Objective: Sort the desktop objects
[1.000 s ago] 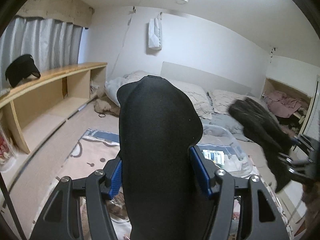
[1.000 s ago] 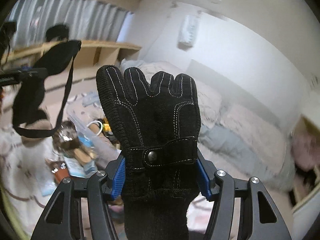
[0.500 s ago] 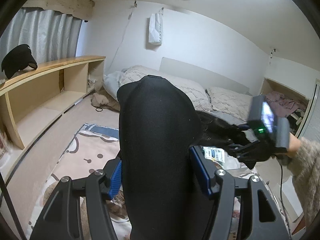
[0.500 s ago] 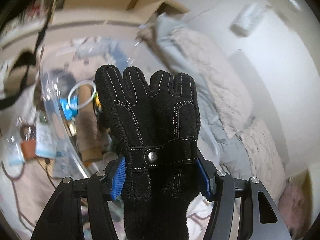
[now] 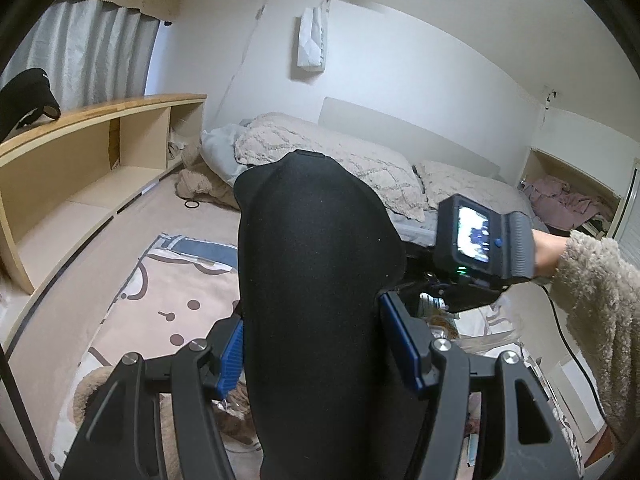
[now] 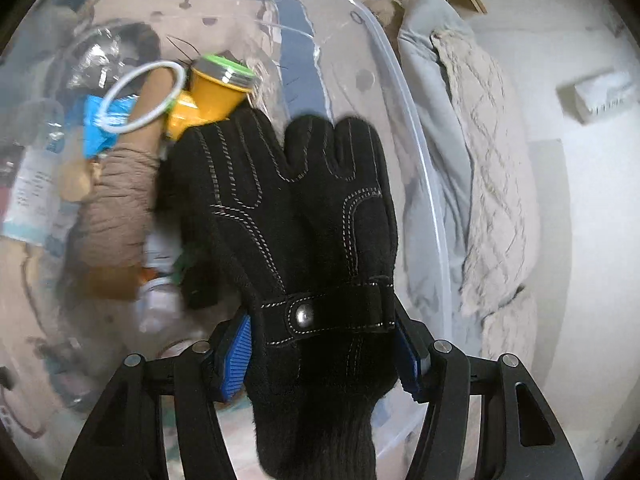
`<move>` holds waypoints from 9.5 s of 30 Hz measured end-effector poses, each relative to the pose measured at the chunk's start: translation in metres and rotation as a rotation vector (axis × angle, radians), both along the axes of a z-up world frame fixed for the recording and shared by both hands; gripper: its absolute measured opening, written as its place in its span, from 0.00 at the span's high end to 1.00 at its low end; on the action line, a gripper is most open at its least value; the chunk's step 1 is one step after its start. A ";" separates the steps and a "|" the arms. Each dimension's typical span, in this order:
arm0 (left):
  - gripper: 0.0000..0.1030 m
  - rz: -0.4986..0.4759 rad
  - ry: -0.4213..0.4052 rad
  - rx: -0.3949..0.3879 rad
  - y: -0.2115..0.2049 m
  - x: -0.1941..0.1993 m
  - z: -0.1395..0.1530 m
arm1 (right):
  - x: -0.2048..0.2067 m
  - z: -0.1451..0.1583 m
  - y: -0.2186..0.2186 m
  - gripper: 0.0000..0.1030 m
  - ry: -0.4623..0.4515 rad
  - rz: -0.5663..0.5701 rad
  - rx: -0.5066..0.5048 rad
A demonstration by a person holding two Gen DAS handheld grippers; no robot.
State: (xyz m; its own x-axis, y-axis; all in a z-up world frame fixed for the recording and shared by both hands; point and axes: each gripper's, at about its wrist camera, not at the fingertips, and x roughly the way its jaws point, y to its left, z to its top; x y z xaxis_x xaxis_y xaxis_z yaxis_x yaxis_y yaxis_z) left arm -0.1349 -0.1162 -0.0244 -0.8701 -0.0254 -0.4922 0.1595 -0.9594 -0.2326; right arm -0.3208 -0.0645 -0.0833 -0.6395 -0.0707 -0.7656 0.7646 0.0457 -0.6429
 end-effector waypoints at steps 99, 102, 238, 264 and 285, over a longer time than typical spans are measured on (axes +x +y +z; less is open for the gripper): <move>0.15 -0.672 -0.642 -0.473 0.112 -0.246 -0.056 | 0.147 0.115 0.221 0.00 -0.271 -0.536 -1.392; 0.15 -0.651 -0.697 -0.390 0.112 -0.251 -0.060 | 0.146 0.113 0.220 0.00 -0.272 -0.541 -1.382; 0.06 -0.224 -0.168 -0.091 0.090 -0.097 0.048 | 0.079 0.118 0.170 0.67 -0.440 -0.771 -1.365; 0.00 -0.055 0.001 -0.158 0.089 0.003 0.038 | 0.188 0.123 0.207 0.00 -0.026 -0.593 -1.403; 0.00 -0.036 0.058 -0.178 0.092 0.027 0.024 | 0.200 0.098 0.222 0.00 0.039 -0.600 -1.333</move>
State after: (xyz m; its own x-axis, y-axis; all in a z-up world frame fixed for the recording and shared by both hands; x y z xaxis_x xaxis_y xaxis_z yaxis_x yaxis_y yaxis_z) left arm -0.1076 -0.0238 -0.0002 -0.8989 -0.0757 -0.4315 0.1154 -0.9911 -0.0666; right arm -0.1208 0.1573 0.0151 -0.8461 -0.4190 -0.3296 0.4352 -0.8999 0.0267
